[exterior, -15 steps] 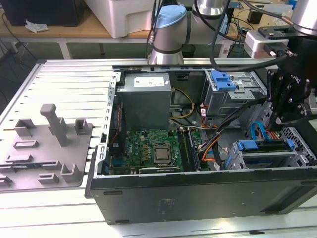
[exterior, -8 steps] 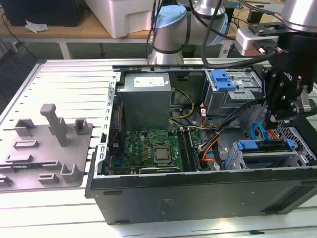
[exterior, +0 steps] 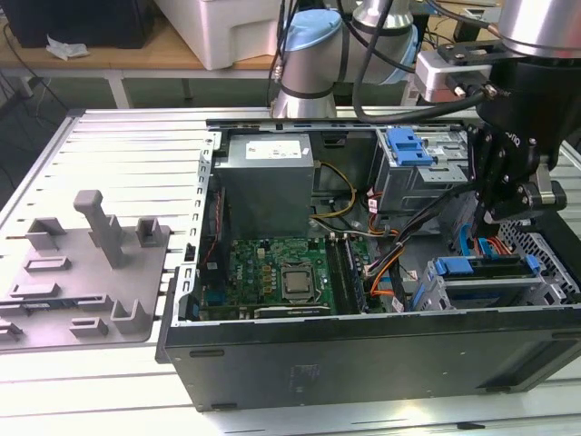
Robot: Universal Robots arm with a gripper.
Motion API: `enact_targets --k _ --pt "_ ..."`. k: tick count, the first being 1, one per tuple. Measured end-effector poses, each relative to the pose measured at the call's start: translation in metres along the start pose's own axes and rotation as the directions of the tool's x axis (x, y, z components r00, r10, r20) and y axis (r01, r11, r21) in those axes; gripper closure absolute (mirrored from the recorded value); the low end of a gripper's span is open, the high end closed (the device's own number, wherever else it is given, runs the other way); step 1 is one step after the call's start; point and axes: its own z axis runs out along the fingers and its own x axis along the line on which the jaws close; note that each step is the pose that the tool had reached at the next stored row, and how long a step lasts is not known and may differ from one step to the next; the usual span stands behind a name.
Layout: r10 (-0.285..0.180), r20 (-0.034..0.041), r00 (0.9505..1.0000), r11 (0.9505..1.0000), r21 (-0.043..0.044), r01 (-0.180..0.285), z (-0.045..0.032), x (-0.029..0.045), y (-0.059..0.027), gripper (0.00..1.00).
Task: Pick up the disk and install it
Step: 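Insert the second disk wire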
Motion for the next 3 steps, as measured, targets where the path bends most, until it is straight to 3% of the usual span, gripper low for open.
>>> enact_targets --k 3 --pt "-0.001 0.0001 1.0000 1.0000 0.0001 0.001 0.0000 0.0000 0.0000 0.89"
